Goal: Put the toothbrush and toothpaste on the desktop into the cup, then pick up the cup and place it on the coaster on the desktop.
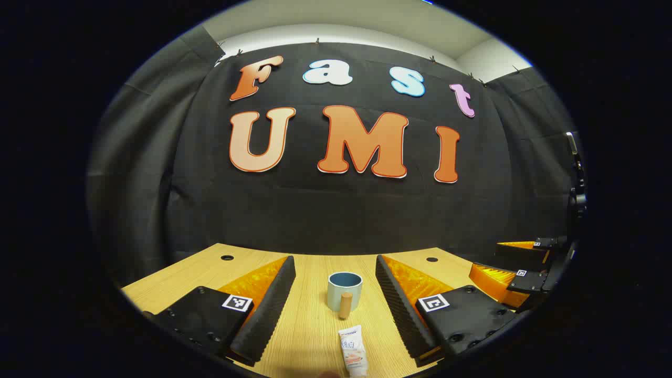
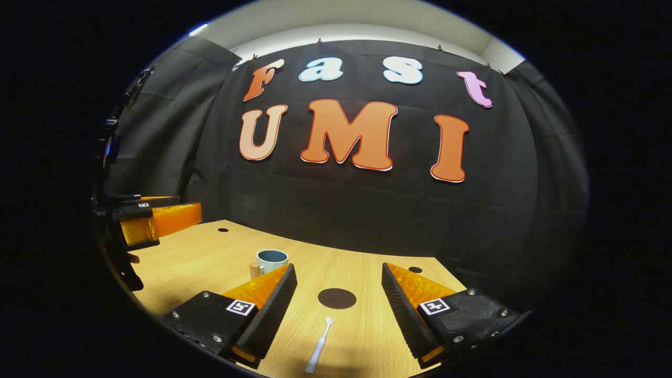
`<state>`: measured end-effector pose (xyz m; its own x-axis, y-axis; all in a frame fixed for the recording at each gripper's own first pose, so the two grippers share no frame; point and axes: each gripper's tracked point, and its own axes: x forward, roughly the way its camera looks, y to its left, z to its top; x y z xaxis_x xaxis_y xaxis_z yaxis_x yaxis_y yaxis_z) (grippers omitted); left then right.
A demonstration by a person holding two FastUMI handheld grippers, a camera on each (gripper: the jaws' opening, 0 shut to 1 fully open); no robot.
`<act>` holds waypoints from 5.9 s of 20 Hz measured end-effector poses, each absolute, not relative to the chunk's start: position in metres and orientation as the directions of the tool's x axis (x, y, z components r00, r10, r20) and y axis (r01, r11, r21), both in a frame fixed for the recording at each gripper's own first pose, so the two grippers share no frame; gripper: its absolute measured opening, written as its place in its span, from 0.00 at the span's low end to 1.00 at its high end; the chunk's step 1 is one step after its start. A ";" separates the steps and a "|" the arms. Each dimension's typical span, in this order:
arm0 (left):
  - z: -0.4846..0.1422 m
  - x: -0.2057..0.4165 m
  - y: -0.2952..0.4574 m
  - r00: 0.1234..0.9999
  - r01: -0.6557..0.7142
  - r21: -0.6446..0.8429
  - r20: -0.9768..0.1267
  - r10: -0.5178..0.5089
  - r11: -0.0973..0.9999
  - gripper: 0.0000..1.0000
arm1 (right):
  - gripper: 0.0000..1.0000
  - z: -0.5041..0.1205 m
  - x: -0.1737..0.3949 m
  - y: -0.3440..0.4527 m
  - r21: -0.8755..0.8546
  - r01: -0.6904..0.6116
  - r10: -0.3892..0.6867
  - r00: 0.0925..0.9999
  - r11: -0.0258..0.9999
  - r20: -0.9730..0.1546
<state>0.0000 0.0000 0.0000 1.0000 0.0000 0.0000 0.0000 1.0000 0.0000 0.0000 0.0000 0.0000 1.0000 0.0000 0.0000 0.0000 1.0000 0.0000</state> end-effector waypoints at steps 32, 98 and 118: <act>-0.089 0.013 -0.028 0.944 0.072 0.051 -0.325 -0.051 0.996 0.99 | 0.97 -0.070 0.002 0.002 0.076 -0.039 0.059 0.959 0.996 -0.277; -0.067 0.111 -0.032 0.790 0.098 -0.106 -0.596 -0.142 0.990 0.13 | 0.05 -0.145 0.045 0.021 0.260 -0.033 0.197 0.745 0.965 -0.638; 0.008 0.285 -0.027 0.901 0.118 -0.081 -0.410 -0.141 0.990 0.13 | 0.05 -0.114 0.130 -0.009 0.288 0.000 0.163 0.824 0.958 -0.543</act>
<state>0.2853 -0.0267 0.0082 0.9009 -0.1409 -0.4105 0.1177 0.9897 -0.0813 0.1299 -0.0091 -0.1143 0.8239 0.1628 -0.5428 0.0004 0.9577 0.2879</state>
